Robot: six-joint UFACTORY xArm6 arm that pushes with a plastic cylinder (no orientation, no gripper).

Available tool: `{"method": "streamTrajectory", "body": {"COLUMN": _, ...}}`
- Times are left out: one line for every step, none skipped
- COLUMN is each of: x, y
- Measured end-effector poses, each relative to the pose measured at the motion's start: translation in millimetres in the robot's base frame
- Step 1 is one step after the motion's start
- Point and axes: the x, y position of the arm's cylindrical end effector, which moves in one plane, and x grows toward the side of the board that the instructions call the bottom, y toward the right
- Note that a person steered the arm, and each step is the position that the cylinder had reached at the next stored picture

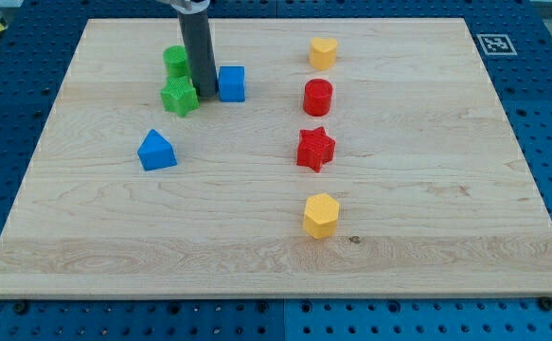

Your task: Place your arm to the top right of the green circle

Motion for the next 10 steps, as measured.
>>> {"method": "streamTrajectory", "body": {"x": 0.0, "y": -3.3}}
{"method": "streamTrajectory", "body": {"x": -23.4, "y": -3.7}}
{"method": "streamTrajectory", "body": {"x": -70.4, "y": -3.7}}
{"method": "streamTrajectory", "body": {"x": -112.1, "y": -3.8}}
{"method": "streamTrajectory", "body": {"x": -120.7, "y": -3.8}}
{"method": "streamTrajectory", "body": {"x": -119.8, "y": -3.8}}
{"method": "streamTrajectory", "body": {"x": -104.9, "y": -3.8}}
{"method": "streamTrajectory", "body": {"x": -89.9, "y": -3.8}}
{"method": "streamTrajectory", "body": {"x": -73.8, "y": -3.8}}
{"method": "streamTrajectory", "body": {"x": -62.4, "y": -3.8}}
